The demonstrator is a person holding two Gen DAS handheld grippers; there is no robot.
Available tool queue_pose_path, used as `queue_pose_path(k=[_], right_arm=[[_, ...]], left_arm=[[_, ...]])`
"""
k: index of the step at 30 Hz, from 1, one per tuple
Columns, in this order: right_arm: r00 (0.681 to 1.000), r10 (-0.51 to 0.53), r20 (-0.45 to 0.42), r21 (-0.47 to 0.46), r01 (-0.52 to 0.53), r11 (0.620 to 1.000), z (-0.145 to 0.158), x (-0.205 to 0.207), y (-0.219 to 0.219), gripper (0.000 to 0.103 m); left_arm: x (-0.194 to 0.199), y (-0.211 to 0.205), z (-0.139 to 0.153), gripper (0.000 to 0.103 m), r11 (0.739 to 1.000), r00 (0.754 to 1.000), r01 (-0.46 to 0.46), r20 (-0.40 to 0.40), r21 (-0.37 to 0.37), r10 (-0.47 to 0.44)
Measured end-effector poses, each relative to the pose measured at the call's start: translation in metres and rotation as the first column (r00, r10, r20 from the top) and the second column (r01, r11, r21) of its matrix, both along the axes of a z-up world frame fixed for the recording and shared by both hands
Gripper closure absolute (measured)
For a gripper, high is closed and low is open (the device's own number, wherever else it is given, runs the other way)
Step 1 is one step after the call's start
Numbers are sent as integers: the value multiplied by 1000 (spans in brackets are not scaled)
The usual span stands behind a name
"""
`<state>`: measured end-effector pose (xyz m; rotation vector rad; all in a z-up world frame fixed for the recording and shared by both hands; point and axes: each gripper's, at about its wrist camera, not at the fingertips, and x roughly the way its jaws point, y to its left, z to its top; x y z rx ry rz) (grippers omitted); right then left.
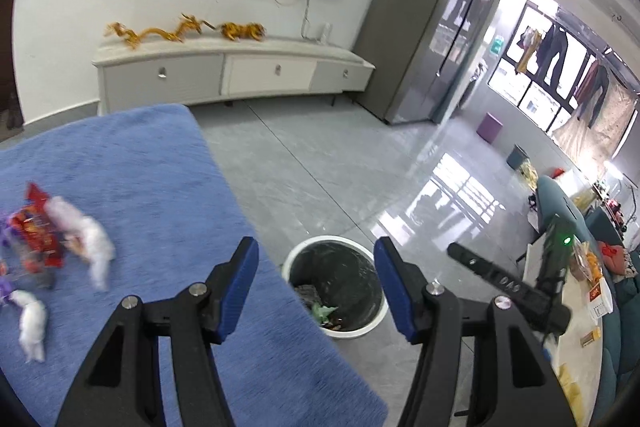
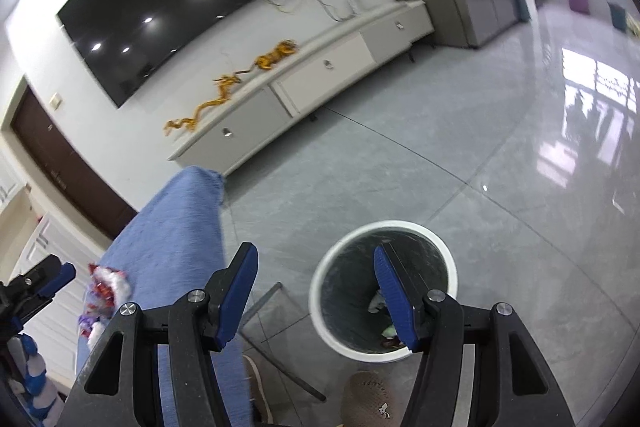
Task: Collect trash
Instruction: 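Return both tools from the bin to the wrapper pile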
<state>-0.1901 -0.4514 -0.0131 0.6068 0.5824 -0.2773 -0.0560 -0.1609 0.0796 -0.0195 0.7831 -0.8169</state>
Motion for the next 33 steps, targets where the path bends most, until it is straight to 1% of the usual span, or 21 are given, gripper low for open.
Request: queue_pose_path(k=[5, 10, 14, 17, 21, 23, 26, 30, 33], right_arm=[[998, 54, 18, -70, -52, 996, 34, 4, 32, 45], [993, 111, 36, -150, -104, 983, 67, 11, 71, 45], [984, 170, 49, -204, -156, 966, 90, 16, 104, 45], [975, 216, 57, -231, -197, 953, 100, 21, 125, 45], [961, 271, 60, -246, -249, 937, 104, 33, 148, 45], [953, 297, 59, -245, -275, 930, 102, 37, 156, 45], [935, 350, 48, -244, -329, 912, 99, 53, 171, 45], [906, 422, 30, -230, -405, 885, 87, 76, 192, 45], [881, 472, 3, -220, -460, 860, 75, 98, 207, 45]], left_arm=[[-10, 52, 5, 45, 998, 998, -54, 25, -20, 55], [-14, 109, 11, 45, 990, 990, -132, 45, -52, 135], [-11, 156, 11, 45, 977, 978, -195, 52, -81, 200], [-6, 190, 3, 45, 964, 966, -251, 44, -89, 256], [3, 234, -12, 45, 939, 941, -335, 26, -74, 337], [9, 257, -20, 45, 923, 924, -380, 14, -65, 381], [14, 283, -30, 45, 903, 904, -427, 2, -56, 427], [26, 302, -45, 45, 882, 883, -469, -28, -40, 468], [35, 304, -58, 45, 881, 881, -473, -45, -22, 472]])
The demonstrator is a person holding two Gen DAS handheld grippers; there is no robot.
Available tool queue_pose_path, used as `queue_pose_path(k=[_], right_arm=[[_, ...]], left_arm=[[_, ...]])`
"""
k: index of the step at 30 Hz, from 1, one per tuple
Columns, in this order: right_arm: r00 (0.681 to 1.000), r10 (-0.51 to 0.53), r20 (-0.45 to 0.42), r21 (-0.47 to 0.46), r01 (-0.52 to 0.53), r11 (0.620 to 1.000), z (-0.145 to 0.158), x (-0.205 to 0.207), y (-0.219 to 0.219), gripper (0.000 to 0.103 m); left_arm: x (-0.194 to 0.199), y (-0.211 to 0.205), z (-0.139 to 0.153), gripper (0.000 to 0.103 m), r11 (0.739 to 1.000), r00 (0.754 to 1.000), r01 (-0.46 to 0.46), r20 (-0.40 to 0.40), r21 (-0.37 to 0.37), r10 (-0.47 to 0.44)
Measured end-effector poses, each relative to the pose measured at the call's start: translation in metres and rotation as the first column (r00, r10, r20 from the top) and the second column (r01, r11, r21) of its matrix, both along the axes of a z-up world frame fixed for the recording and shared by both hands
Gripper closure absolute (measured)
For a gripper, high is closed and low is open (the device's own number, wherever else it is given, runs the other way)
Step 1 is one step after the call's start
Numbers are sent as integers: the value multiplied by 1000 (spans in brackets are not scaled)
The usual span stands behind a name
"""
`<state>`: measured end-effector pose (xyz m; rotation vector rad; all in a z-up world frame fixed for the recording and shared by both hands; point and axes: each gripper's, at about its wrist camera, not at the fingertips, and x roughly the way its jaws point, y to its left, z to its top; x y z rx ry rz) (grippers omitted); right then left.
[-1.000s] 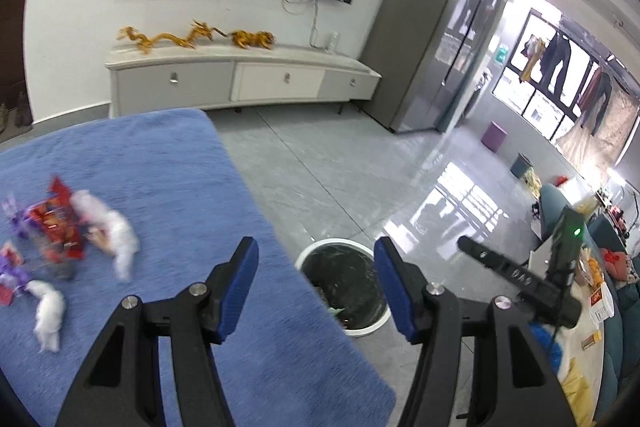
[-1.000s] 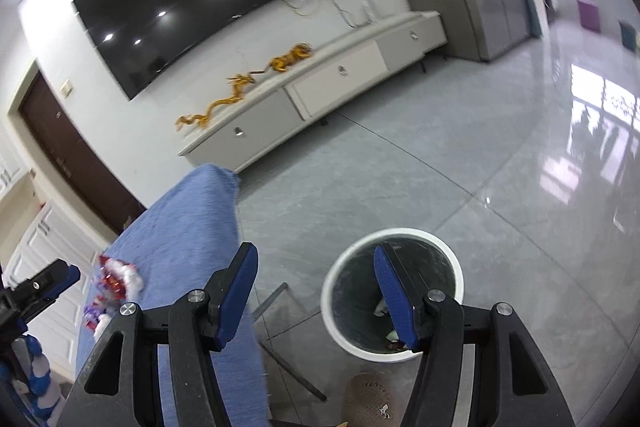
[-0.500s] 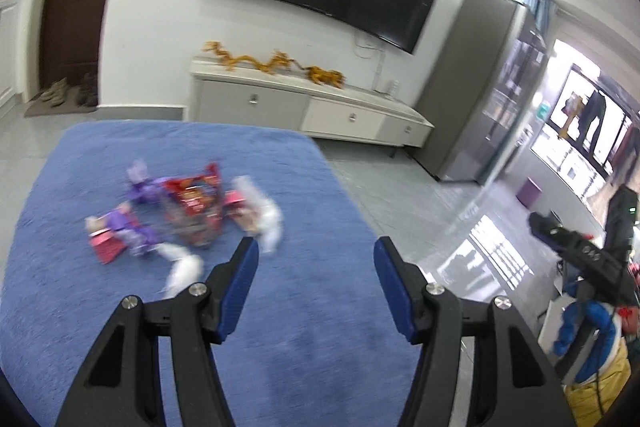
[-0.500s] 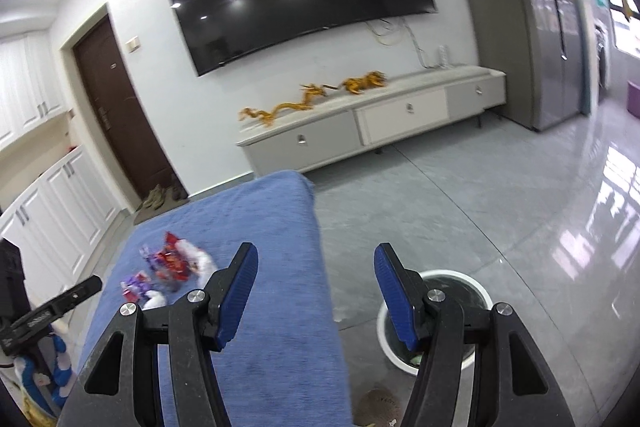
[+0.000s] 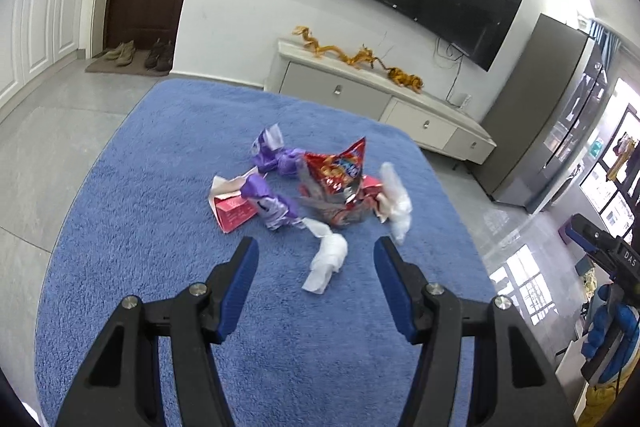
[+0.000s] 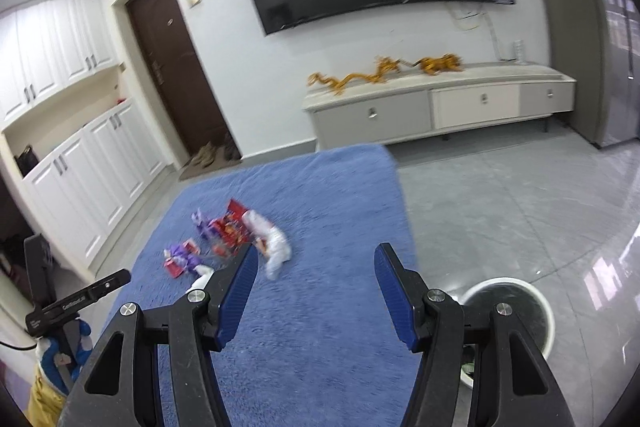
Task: Collect trash
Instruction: 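Return both tools from the bin to the wrapper pile, then grasp the white tissue with the left tool while the right tool grasps the pink wrapper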
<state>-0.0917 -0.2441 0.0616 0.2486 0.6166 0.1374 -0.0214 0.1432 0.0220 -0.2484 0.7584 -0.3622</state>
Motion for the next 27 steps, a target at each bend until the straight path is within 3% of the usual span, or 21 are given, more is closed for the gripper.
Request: queue_pose_path(k=[8, 17, 27], right_arm=[[991, 119, -62, 45, -116, 992, -32, 50, 29, 45], [953, 276, -123, 89, -267, 960, -72, 113, 78, 45], [925, 354, -142, 245, -314, 918, -107, 168, 96, 45]], left_arm=[[22, -31, -25, 45, 998, 997, 64, -52, 28, -63], [53, -51, -54, 45, 995, 991, 94, -100, 34, -91], [77, -66, -71, 46, 992, 985, 121, -125, 19, -118]])
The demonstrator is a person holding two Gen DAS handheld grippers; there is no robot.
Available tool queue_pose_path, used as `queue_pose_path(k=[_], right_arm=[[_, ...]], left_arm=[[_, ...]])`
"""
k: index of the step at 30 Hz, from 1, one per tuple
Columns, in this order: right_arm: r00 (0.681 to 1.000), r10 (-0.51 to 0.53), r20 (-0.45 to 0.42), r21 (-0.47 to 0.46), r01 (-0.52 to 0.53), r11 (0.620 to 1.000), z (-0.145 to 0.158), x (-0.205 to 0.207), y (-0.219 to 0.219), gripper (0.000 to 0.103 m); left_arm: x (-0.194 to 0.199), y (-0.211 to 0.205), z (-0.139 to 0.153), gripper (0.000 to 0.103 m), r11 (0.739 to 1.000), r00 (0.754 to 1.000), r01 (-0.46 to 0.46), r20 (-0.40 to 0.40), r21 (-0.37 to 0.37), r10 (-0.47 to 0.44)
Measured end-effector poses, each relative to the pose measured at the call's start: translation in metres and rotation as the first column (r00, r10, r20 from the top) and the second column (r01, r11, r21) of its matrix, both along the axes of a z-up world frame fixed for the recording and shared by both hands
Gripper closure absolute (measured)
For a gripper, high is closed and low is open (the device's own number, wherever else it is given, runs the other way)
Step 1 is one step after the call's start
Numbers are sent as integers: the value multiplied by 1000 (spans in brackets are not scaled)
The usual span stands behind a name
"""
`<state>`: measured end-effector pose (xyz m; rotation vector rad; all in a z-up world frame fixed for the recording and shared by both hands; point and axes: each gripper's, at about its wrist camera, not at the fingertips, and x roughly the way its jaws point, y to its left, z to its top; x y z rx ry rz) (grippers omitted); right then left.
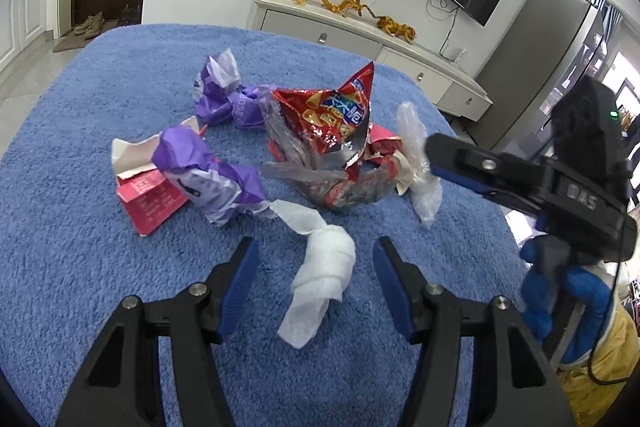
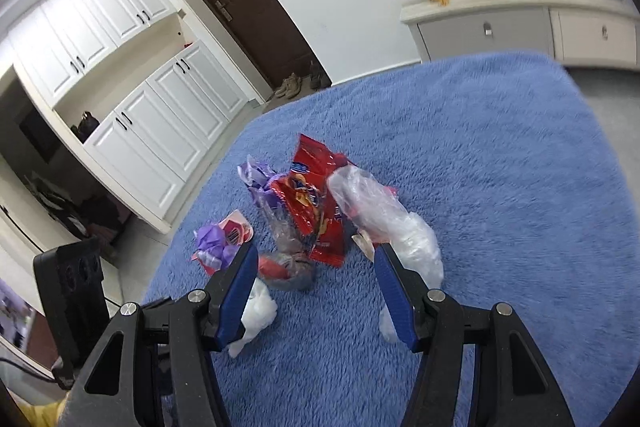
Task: Collect trash
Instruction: 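Grasp the white tissue with the left tool while the right tool grasps the pink wrapper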
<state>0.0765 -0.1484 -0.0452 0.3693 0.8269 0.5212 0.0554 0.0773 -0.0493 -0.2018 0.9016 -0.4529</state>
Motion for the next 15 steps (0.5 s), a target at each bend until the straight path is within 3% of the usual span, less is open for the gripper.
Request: queue_pose_path(k=[10, 15], right_arm=[[997, -29, 65, -197, 41, 979, -1, 23, -6, 45], [998, 18, 62, -218, -4, 976, -7, 31, -1, 45]], left_arm=[[11, -13, -11, 46, 1000, 1000, 17, -15, 1, -17], [12, -15, -14, 50, 1000, 1000, 15, -13, -2, -15]])
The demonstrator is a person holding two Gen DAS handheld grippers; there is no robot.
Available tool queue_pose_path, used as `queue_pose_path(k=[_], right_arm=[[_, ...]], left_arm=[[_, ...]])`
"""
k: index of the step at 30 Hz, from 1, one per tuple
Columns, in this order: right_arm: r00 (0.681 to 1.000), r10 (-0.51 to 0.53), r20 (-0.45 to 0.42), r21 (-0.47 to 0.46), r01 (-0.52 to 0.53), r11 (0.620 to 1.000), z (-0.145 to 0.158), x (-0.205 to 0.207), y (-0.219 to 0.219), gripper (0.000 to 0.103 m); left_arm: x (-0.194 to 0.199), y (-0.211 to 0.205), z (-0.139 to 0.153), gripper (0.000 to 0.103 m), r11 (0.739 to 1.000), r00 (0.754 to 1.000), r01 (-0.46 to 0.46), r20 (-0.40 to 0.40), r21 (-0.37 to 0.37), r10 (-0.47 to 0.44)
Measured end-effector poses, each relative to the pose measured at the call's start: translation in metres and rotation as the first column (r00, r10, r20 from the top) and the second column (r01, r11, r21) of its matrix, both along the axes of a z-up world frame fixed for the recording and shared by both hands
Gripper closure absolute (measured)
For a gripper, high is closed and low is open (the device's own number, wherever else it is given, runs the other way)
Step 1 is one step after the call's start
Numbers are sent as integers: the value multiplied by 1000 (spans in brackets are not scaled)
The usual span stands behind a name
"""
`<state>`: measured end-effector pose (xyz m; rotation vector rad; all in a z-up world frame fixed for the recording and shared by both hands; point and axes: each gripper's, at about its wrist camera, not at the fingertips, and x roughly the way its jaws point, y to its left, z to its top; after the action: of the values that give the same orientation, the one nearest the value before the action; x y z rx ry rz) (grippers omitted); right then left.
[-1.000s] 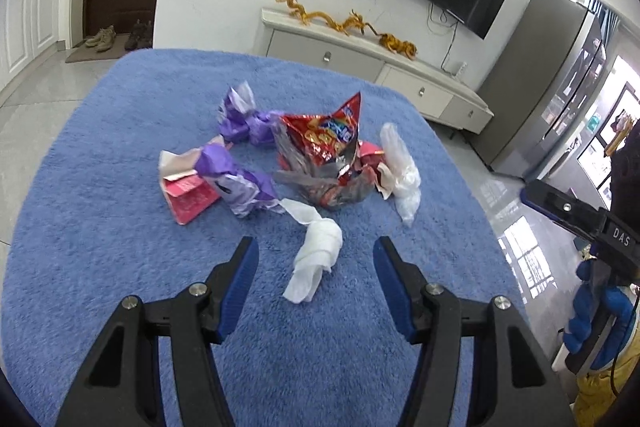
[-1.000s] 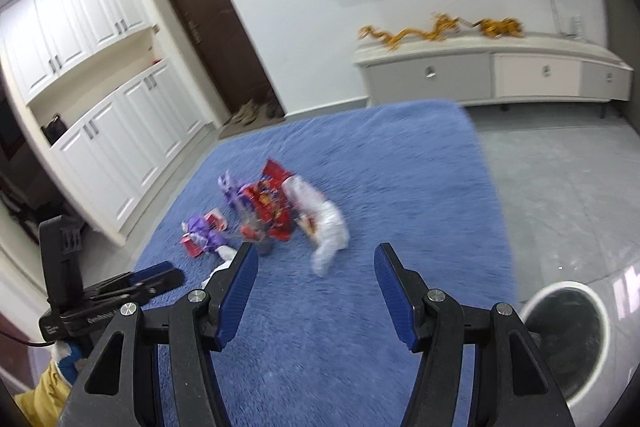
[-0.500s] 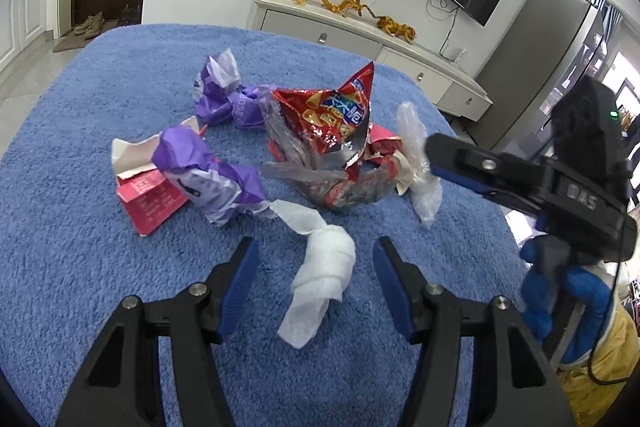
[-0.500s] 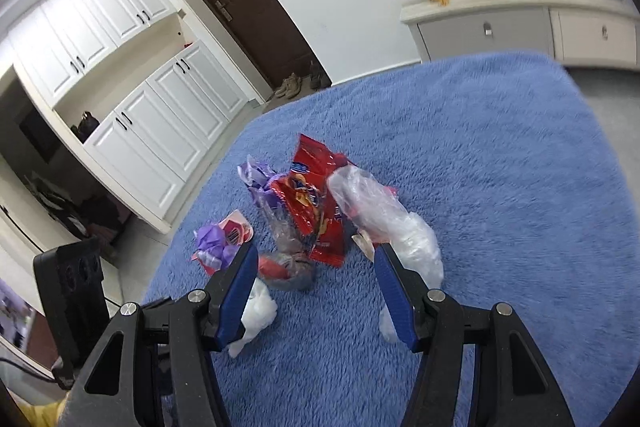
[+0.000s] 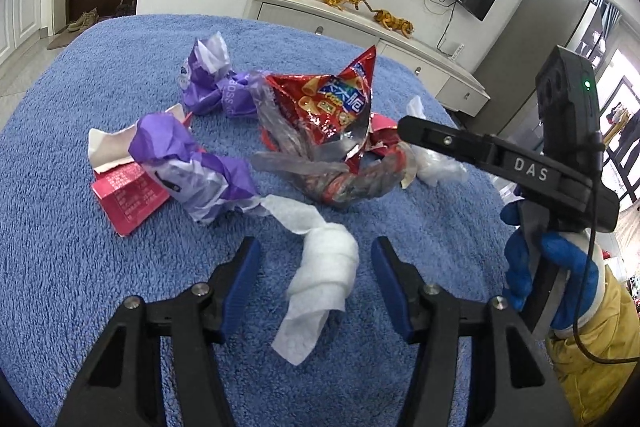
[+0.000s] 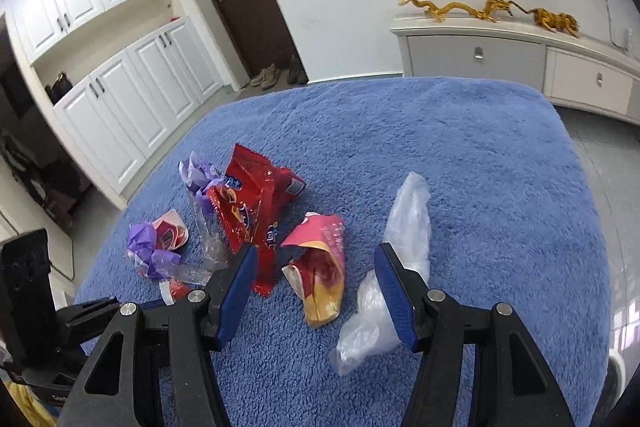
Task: Collect trash
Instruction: 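Grasp the white tissue with the left tool while the right tool grasps the pink wrapper, then carry both items over the trash bin and open both tools to drop them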
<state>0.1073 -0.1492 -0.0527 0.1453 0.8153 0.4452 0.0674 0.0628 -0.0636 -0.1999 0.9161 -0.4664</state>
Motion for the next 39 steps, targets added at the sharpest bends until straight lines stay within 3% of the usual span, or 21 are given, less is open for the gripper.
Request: queue_pose_path(k=[4, 9, 16, 18, 21, 28, 39], right_arm=[[998, 57, -9, -23, -57, 998, -6, 7, 11, 47], [993, 119, 1, -127, -118, 985, -12, 7, 26, 49], [986, 164, 9, -295, -154, 943, -19, 2, 41, 73], [986, 164, 14, -294, -153, 944, -19, -2, 39, 75], [986, 159, 41, -251, -144, 957, -10, -17, 35, 75], [983, 158, 97, -148, -143, 979, 23, -62, 26, 75], [973, 62, 224, -36, -56, 998, 86, -145, -22, 75]], left_arm=[[-3, 4, -3, 52, 1000, 1000, -3, 5, -1, 3], [-8, 7, -7, 56, 1000, 1000, -5, 19, 14, 5], [-14, 8, -7, 70, 1000, 1000, -8, 21, 20, 7], [-16, 7, -7, 80, 1000, 1000, 2, 15, 17, -2], [-23, 8, -3, 82, 1000, 1000, -9, 19, 14, 8], [-51, 20, 21, 83, 1000, 999, -30, 45, -2, 30], [-105, 33, 92, 83, 998, 982, -55, 181, 17, 51]])
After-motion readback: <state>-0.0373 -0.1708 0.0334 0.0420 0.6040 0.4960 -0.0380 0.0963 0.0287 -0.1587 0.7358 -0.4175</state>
